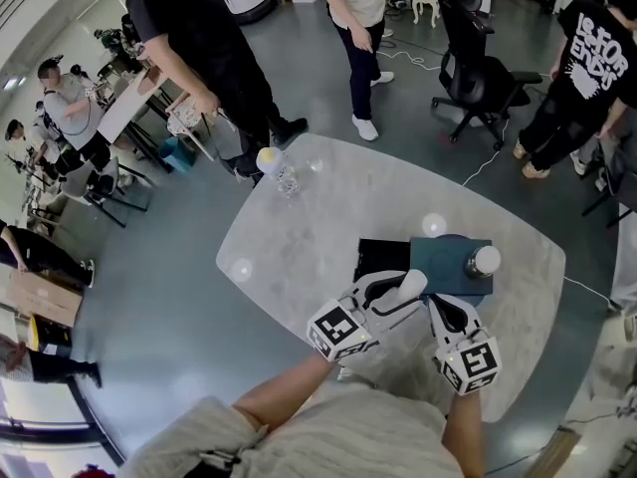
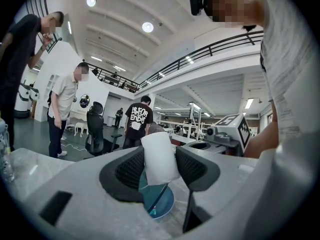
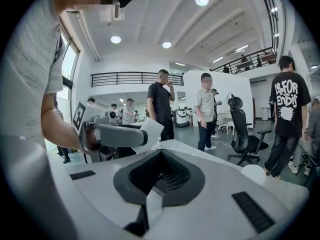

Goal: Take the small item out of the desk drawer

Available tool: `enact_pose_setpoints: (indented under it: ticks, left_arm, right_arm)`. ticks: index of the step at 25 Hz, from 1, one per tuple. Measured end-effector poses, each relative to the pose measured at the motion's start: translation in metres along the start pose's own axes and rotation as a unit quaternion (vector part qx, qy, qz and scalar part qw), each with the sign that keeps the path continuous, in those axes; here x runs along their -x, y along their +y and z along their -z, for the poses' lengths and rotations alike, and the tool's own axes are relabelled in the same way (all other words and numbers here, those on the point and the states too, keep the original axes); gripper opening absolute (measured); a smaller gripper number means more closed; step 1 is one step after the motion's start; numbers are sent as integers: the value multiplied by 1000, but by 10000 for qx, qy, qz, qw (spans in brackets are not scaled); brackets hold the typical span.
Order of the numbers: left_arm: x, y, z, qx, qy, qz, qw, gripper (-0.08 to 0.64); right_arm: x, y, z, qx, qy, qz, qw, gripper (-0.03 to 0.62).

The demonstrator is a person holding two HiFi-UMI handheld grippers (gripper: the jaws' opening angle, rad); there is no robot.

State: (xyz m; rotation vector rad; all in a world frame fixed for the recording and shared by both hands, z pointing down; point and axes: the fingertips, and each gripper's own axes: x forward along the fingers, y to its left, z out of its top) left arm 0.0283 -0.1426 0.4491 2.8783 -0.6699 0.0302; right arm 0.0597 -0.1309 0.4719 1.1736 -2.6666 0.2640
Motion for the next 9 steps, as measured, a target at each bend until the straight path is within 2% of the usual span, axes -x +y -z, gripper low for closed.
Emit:
enact_pose_setpoints:
  ticks: [9]
  left_arm:
    - [2,2,0,9,51,20,10000,207]
  right_arm:
    - [-4,3,-4,80,60,-60,9999,8]
